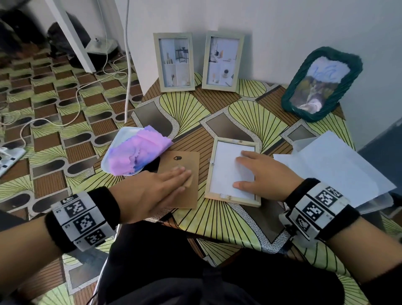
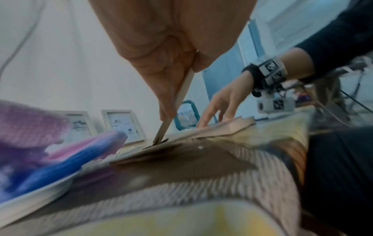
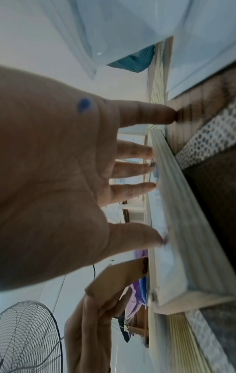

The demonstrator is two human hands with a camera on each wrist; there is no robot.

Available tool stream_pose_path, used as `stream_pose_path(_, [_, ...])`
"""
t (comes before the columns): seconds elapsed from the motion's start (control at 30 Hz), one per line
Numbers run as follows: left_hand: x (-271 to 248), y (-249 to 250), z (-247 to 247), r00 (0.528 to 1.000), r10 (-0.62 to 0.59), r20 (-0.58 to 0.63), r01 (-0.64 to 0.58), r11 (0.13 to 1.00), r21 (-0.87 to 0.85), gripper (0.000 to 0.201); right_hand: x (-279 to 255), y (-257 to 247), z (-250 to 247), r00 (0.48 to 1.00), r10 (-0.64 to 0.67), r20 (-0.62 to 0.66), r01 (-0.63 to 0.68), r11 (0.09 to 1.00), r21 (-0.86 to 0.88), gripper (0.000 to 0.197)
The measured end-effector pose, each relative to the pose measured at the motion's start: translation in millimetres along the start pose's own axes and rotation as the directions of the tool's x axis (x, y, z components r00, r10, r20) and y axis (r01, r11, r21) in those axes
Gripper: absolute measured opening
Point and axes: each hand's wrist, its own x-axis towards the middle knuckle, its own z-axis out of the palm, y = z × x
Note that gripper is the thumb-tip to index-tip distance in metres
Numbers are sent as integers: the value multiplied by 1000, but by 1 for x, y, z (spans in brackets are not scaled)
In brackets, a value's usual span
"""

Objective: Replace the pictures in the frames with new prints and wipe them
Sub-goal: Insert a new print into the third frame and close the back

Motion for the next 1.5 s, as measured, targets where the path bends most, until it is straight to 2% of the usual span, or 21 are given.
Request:
stream_pose_path(0.07, [5,3,-5,982,-78,-173,64,994,-88,58,-1,0,-1,1000,-2,-6,2,1000,22,76])
stream_pose_path(0.17, [16,9,-8,931,-199,-306,164,977,-137,53,-1,2,-1,1000,-4,-28,6,998,68,72])
stream_pose_path(0.47, [40,21,-10,879,-255,-403,167,956,-240,32,0,7,2,997,-16,-71,23,995,94,67])
stream_pose_path(0.63, [47,29,-22,835,-195,-515,94,972,-216,40,-2,9,0,996,-34,-79,44,991,126,65])
stream_pose_path(0.7, [51,33,-25,845,-147,-515,42,977,-209,39,-4,9,-3,995,-39,-89,52,988,147,63])
stream_pose_path(0.77, [58,37,-24,888,-74,-454,-21,979,-201,39,-6,9,-6,992,-17,-125,43,977,207,59])
stream_pose_path(0.87, [71,44,-18,959,32,-283,-77,986,-149,42,-11,12,-11,972,82,-222,-6,946,325,52])
stream_pose_path(0.97, [85,48,-7,988,126,-92,-129,991,-37,44,-16,14,-13,956,154,-250,-51,925,377,47])
stream_pose_path(1.03, [92,50,-3,987,156,31,-156,988,-3,48,-20,15,-12,958,159,-240,-54,919,391,40])
stream_pose_path(1.13, [99,51,-6,983,174,59,-176,984,32,53,-22,16,-10,966,133,-222,-49,936,348,26])
stream_pose_path(1.2, [100,46,-11,982,177,72,-180,983,41,63,-22,17,-9,968,125,-220,-48,944,327,23])
stream_pose_path(1.33, [97,18,-14,979,136,150,-139,990,12,85,-21,20,-7,968,104,-228,-34,956,291,29])
stream_pose_path(1.43, [96,-6,-9,952,105,286,-125,991,53,84,-20,22,-6,969,97,-227,-32,961,276,33])
stream_pose_path(1.5, [98,-14,-4,941,115,317,-136,990,44,79,-20,23,-5,971,90,-223,-31,967,254,34])
